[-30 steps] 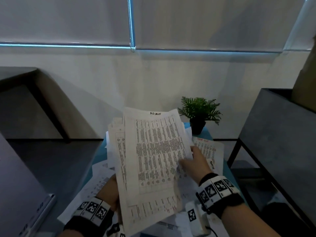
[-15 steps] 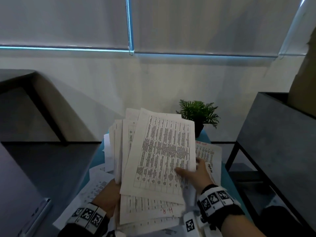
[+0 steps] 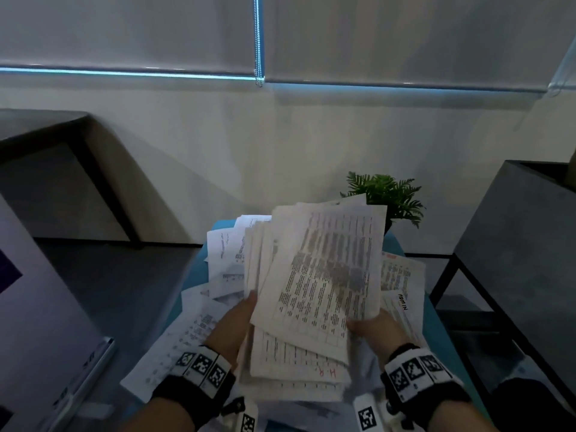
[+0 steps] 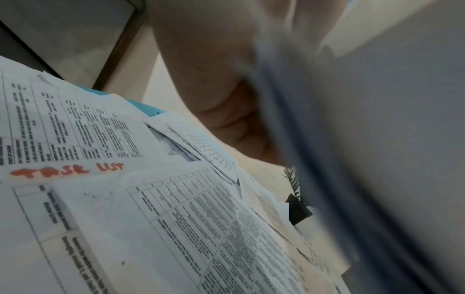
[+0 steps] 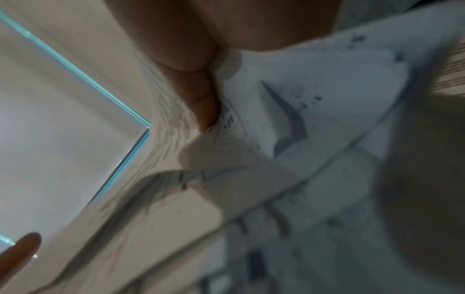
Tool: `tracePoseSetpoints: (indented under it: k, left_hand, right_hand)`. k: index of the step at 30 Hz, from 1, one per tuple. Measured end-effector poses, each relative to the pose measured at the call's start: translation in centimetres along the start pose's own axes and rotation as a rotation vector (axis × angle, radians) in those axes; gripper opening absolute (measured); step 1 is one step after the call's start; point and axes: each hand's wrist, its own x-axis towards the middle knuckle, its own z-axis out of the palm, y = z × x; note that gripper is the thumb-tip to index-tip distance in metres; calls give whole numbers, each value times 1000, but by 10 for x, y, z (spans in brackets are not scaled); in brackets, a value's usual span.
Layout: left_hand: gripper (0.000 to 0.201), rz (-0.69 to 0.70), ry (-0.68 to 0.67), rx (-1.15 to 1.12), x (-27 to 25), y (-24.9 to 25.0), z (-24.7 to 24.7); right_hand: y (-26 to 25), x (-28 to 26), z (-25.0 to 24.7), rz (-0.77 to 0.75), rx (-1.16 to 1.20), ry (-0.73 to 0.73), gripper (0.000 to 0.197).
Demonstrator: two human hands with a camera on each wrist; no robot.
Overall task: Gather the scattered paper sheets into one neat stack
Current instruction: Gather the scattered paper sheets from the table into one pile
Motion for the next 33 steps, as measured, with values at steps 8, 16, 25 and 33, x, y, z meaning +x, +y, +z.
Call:
tracePoseSetpoints:
  k: [8,16,25,33]
  left_hand:
    - [26,29,187,589,10,-24,-52]
    - [103,-306,486,975,22,-45,-169]
    - [68,-396,474,1193,6,-42,-193]
    - [21,40,678,336,-10,-24,-176]
  right_hand:
    - [3,3,-12,43,-8,193,21]
    - [13,-8,-24,54,118,205,37]
    - [20,-8,-17,47,95,208,32]
    - [23,-8,-19,20,147,195,26]
